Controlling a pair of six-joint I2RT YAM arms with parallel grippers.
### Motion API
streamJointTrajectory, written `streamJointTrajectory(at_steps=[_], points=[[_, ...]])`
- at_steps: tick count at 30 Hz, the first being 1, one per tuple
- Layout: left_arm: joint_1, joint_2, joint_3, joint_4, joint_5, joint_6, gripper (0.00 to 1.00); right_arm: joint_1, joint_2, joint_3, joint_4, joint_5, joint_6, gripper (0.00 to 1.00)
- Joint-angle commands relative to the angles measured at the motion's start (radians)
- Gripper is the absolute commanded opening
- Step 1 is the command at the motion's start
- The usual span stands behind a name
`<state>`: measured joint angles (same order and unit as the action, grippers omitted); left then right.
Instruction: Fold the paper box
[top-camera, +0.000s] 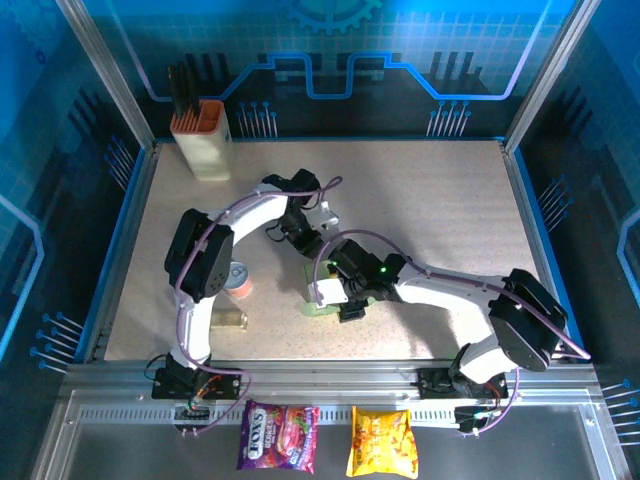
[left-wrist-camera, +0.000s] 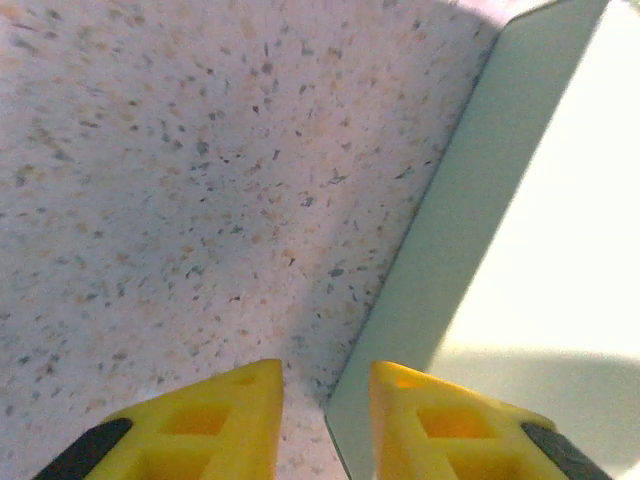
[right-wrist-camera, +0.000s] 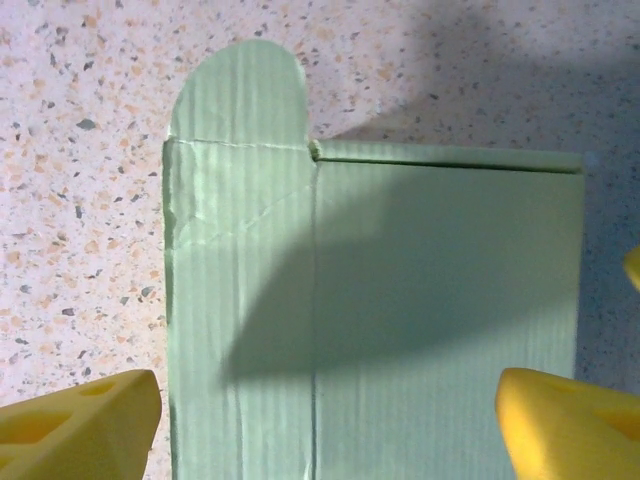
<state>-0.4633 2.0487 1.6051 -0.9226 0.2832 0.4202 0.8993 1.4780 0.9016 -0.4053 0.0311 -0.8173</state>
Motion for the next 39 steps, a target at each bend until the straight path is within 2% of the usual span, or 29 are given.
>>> streamJointTrajectory(at_steps=[1,6,15,19,23,26,39], points=[[0.017,-0.070,-0.006,-0.054,0.123,0.006,0.37,-0.035,-0.043,0.001,-0.031,-0.076,0.055,0.88],[0.017,-0.034,-0.001,-0.114,0.122,0.037,0.45,-0.085,-0.046,0.017,-0.058,-0.096,0.062,0.87],[0.008,0.042,0.013,-0.139,0.091,0.047,0.46,-0.092,-0.030,0.027,-0.065,-0.097,0.060,0.87],[0.007,0.059,0.015,-0.142,0.075,0.048,0.39,-0.091,-0.025,0.028,-0.064,-0.096,0.059,0.87],[0.008,0.060,0.016,-0.136,0.066,0.047,0.26,-0.091,-0.021,0.029,-0.065,-0.106,0.057,0.87],[0.008,0.061,0.014,-0.130,0.062,0.046,0.19,-0.091,-0.016,0.031,-0.067,-0.110,0.054,0.87],[0.008,0.071,0.012,-0.107,0.001,0.046,0.06,-0.073,0.009,0.031,-0.061,-0.118,0.047,0.89]])
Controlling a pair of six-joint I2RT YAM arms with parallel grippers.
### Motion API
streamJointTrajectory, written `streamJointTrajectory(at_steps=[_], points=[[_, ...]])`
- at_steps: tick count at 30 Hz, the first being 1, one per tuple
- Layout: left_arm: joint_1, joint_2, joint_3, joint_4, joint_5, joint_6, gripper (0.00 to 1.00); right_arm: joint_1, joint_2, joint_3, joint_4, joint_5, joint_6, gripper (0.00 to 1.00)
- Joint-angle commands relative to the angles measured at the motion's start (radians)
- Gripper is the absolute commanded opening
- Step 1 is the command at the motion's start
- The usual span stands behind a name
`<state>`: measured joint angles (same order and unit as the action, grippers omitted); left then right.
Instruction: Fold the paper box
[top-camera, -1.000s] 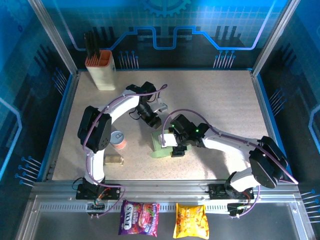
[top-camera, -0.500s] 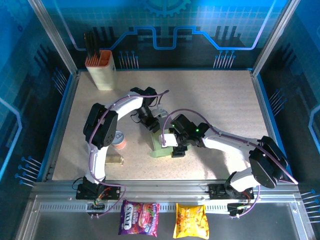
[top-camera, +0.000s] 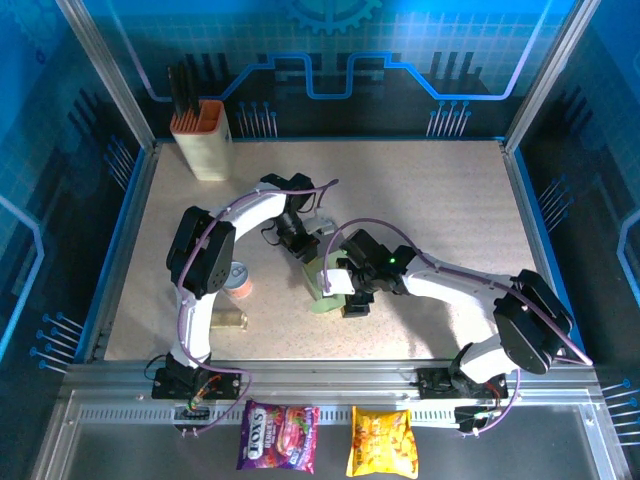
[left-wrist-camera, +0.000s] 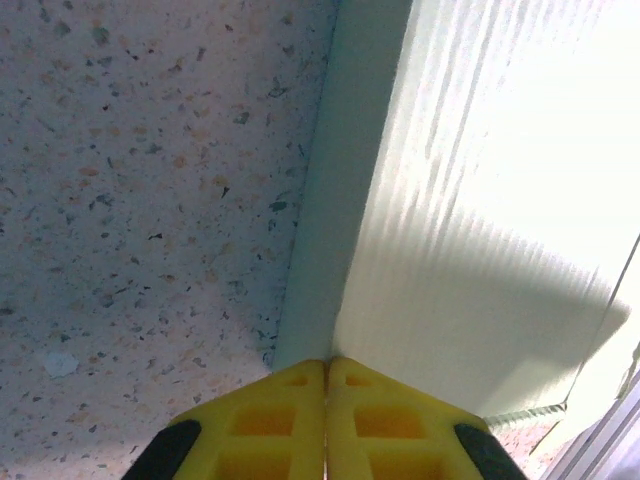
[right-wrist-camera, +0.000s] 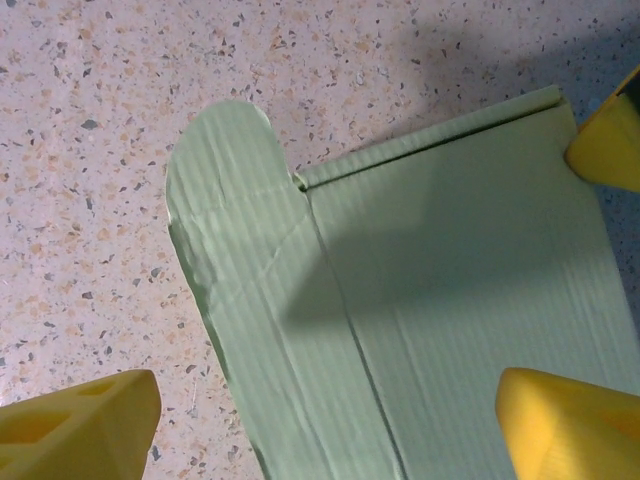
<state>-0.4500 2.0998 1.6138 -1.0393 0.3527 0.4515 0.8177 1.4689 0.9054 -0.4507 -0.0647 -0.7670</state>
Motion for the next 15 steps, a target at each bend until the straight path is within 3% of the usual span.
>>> streamJointTrajectory(at_steps=[1,10,15], points=[[-0.005,0.021,0.000,0.013,-0.079,0.013,0.08,0.011,0.020,0.027,-0.013,-0.020,-0.005,0.89],[-0.005,0.020,-0.012,0.022,-0.142,0.018,0.06,0.016,0.045,0.027,0.023,0.051,-0.006,0.93],[-0.003,0.017,-0.022,0.027,-0.148,0.016,0.06,-0.023,-0.019,0.031,0.080,0.033,0.161,0.93]])
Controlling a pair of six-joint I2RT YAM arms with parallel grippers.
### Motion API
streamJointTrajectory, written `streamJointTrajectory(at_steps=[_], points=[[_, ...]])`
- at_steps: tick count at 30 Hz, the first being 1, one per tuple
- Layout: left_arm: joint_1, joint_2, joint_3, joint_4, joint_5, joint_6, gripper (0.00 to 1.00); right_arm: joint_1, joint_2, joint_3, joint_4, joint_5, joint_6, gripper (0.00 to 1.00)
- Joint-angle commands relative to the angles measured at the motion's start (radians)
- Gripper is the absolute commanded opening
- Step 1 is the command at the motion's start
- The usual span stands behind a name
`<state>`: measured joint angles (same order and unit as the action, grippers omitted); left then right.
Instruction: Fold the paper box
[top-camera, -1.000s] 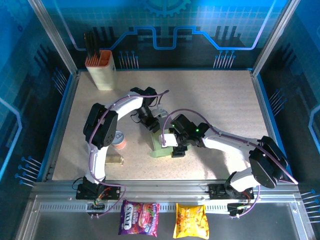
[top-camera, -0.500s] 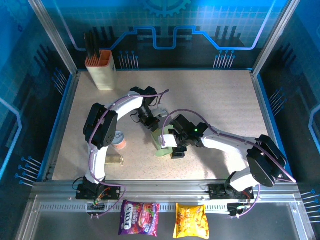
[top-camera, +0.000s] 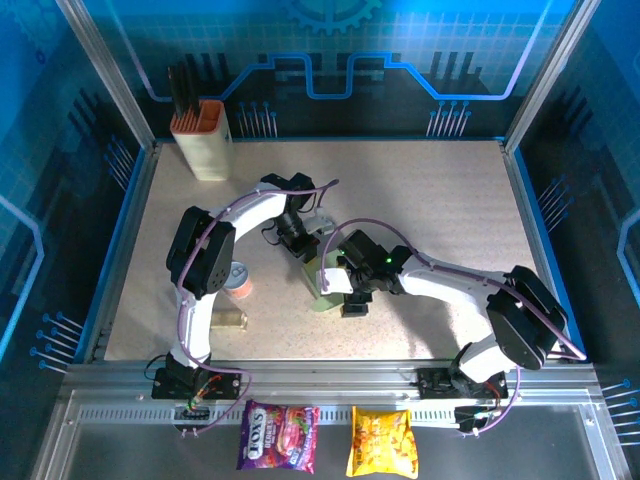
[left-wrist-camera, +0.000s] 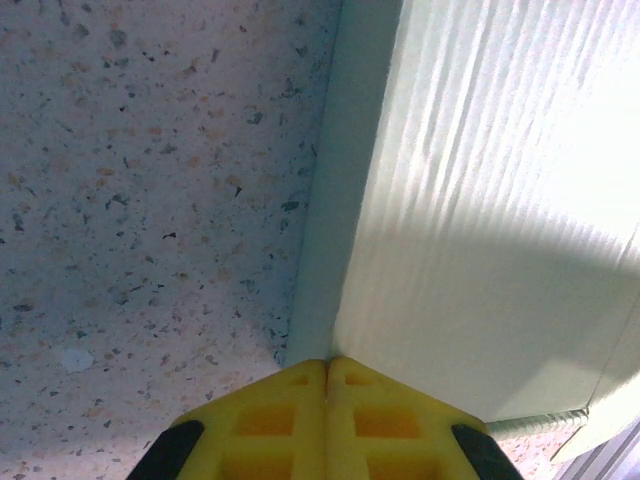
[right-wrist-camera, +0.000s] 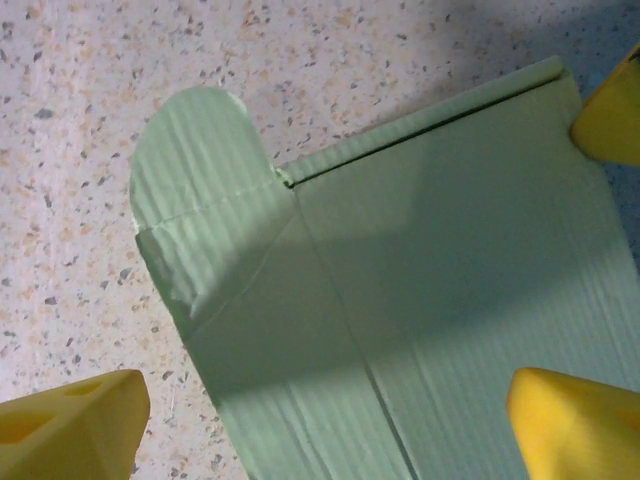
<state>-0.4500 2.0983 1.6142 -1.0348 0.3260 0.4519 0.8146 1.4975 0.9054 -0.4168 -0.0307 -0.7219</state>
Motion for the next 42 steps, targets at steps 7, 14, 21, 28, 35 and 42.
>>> streamJointTrajectory(at_steps=[7,14,21,28,35,42], points=[[0.002,0.017,-0.039,0.035,-0.112,0.008,0.06,-0.072,-0.220,-0.006,0.101,-0.045,0.643,0.90],[0.005,0.015,-0.036,0.032,-0.113,0.008,0.06,-0.222,-0.374,-0.091,0.005,-0.045,1.294,0.88],[0.005,0.020,-0.033,0.030,-0.110,0.007,0.06,-0.319,-0.393,-0.214,0.068,-0.164,1.505,0.93],[0.005,0.020,-0.028,0.026,-0.112,0.007,0.06,-0.369,-0.270,-0.283,0.330,-0.344,1.656,0.95],[0.005,0.007,-0.028,0.027,-0.116,-0.007,0.07,-0.369,-0.203,-0.244,0.331,-0.318,1.663,0.93],[0.030,-0.099,-0.048,0.150,0.019,-0.191,0.34,-0.430,-0.229,-0.251,0.236,-0.315,1.595,0.90]])
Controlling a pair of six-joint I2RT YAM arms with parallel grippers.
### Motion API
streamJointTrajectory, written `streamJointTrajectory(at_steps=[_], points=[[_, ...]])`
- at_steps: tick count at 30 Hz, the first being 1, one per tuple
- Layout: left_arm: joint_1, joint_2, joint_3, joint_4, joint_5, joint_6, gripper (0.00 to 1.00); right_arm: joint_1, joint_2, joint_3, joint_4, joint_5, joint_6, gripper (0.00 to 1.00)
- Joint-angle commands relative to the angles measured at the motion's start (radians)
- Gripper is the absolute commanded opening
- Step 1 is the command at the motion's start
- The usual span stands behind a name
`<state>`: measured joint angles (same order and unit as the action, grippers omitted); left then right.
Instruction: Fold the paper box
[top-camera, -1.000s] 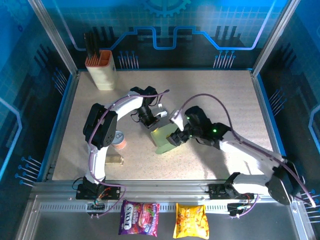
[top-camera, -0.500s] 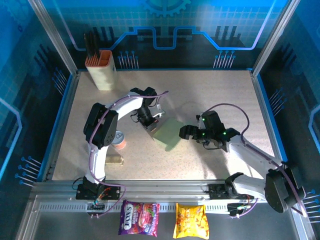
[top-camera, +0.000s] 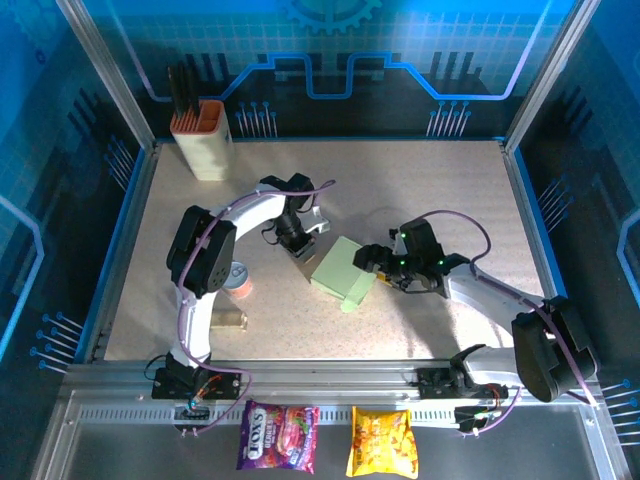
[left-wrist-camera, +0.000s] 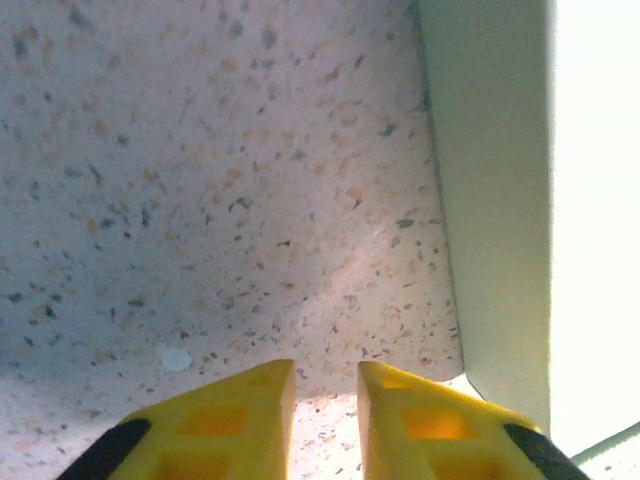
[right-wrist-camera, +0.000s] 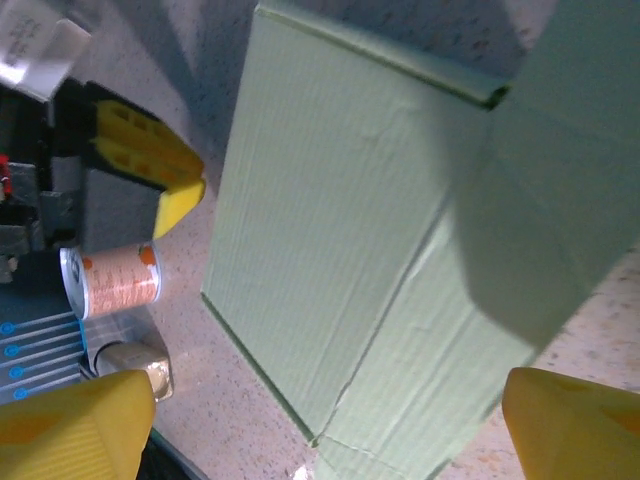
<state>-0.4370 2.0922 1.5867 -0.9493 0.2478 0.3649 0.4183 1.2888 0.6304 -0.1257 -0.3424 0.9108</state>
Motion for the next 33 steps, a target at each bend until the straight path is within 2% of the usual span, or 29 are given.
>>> streamJointTrajectory(at_steps=[1,6,8,12,19,33], points=[[0.023,-0.123,-0.047,0.111,0.156,-0.160,0.39,-0.043,-0.029,0.024,-0.072,0.002,-0.052,0.90],[0.044,-0.226,-0.208,0.341,0.398,-0.392,0.50,-0.088,-0.074,0.013,-0.122,0.008,-0.094,0.90],[0.044,-0.229,-0.250,0.388,0.439,-0.446,0.52,-0.101,-0.091,0.012,-0.140,0.008,-0.107,0.90],[0.044,-0.220,-0.303,0.435,0.450,-0.464,0.53,-0.123,-0.119,0.022,-0.181,0.009,-0.137,0.90],[0.043,-0.168,-0.306,0.455,0.441,-0.460,0.40,-0.139,-0.135,0.026,-0.208,0.003,-0.155,0.90],[0.041,-0.093,-0.291,0.445,0.436,-0.438,0.22,-0.140,-0.122,0.002,-0.189,-0.009,-0.147,0.89]])
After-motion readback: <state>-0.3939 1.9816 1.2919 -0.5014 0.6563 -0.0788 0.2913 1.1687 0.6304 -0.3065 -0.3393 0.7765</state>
